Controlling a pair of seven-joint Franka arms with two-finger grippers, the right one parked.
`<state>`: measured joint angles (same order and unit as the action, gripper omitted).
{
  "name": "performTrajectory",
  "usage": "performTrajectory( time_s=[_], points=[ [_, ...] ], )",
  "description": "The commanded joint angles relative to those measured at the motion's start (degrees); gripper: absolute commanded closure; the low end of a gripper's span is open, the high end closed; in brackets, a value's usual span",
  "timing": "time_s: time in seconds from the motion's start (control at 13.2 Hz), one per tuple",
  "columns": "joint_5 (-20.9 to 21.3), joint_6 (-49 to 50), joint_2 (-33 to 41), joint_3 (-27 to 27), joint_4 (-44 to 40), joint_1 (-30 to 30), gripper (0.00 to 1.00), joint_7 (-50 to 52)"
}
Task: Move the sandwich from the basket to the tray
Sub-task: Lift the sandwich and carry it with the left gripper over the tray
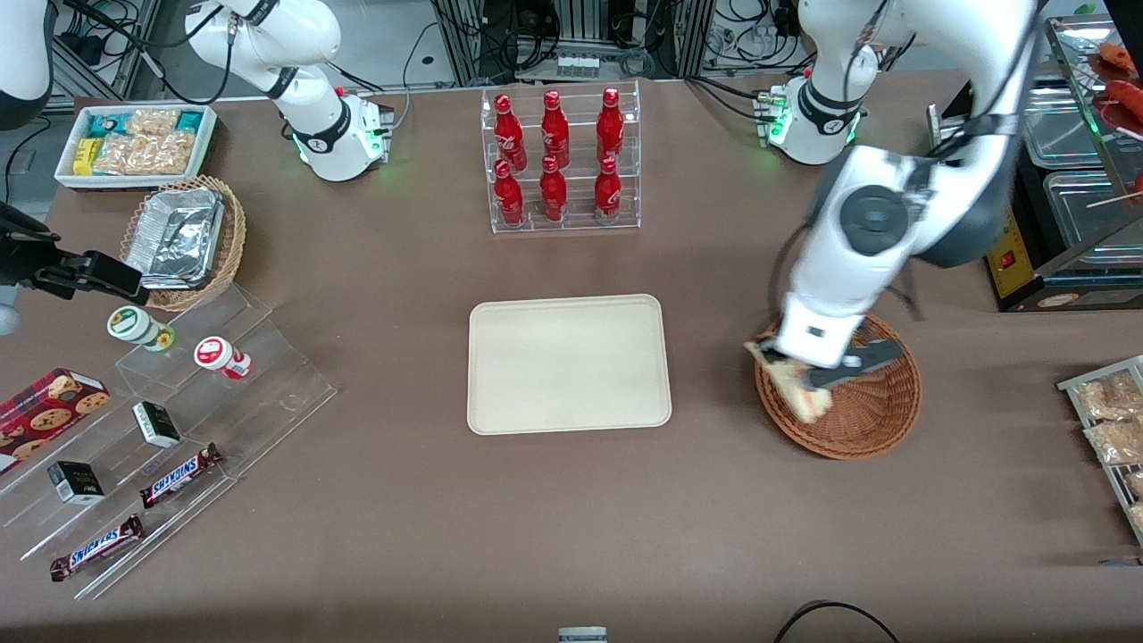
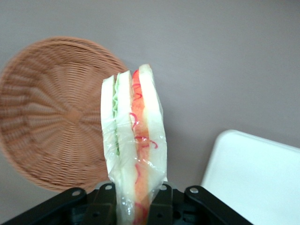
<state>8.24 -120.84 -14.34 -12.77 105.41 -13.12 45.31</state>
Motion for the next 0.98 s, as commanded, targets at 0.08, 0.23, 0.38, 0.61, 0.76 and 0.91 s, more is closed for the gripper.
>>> performTrajectory(
  time_s=[0.08, 0.23, 0.38, 0.61, 0.76, 0.91],
  points=[
    [-0.6, -0.4, -10.2, -0.2, -9.8, -9.3, 1.0, -0.6],
    [-0.6, -0.7, -14.6, -0.2, -13.5, -13.7, 1.0, -0.6],
    [-1.1, -4.6, -17.3, -2.0, -13.9, -14.1, 1.0, -1.3],
    [-0.5, -7.9, -20.2, -3.1, -14.1, -17.3, 1.0, -0.7],
    [-0.3, -10.6, -21.9, -3.0, -14.0, -19.5, 1.0, -0.6],
    [-0.1, -11.3, -23.9, -2.9, -14.1, -20.8, 1.0, -0.7]
  ],
)
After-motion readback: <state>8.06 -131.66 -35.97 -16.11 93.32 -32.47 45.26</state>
